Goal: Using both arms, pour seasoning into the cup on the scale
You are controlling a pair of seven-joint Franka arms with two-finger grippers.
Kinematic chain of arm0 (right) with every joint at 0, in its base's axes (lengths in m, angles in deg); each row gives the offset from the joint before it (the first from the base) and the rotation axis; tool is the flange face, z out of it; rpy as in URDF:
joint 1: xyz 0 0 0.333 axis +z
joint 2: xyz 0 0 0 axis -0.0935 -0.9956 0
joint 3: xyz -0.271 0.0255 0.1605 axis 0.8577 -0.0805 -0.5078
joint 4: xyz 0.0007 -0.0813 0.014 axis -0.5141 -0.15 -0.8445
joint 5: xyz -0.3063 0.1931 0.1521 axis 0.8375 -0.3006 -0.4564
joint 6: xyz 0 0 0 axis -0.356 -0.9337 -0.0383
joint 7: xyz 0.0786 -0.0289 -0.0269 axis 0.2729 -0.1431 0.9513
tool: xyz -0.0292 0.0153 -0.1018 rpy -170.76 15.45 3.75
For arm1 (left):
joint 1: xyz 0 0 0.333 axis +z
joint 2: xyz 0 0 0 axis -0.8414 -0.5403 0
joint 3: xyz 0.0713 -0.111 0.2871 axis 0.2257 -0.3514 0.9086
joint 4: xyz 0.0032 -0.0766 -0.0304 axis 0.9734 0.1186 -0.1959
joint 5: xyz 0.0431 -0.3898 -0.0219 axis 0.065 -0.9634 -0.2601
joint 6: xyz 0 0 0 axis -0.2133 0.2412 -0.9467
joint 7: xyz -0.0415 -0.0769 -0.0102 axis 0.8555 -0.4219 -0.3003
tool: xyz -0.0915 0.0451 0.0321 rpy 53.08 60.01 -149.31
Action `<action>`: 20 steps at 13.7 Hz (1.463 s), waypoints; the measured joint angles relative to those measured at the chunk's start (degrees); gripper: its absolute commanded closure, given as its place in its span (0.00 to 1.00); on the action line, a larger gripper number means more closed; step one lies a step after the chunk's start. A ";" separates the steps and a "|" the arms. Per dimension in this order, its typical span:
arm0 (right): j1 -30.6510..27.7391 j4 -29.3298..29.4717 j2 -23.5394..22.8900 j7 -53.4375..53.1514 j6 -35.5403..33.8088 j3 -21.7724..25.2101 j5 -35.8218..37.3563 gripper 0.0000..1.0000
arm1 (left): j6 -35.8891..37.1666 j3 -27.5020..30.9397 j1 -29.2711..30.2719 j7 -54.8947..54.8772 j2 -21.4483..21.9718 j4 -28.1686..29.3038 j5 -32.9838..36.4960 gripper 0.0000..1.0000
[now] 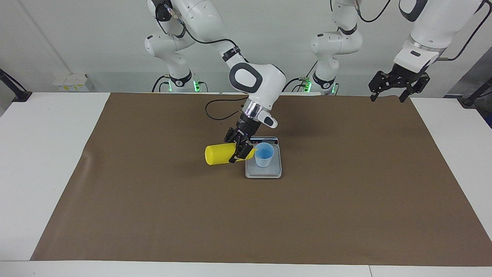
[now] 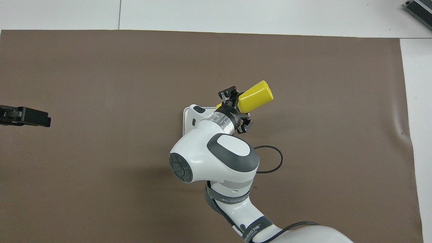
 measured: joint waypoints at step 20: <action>-3.30 0.51 5.96 -0.63 2.01 0.32 -13.78 1.00 | 0.00 0.00 0.00 0.00 0.00 0.00 0.00 0.00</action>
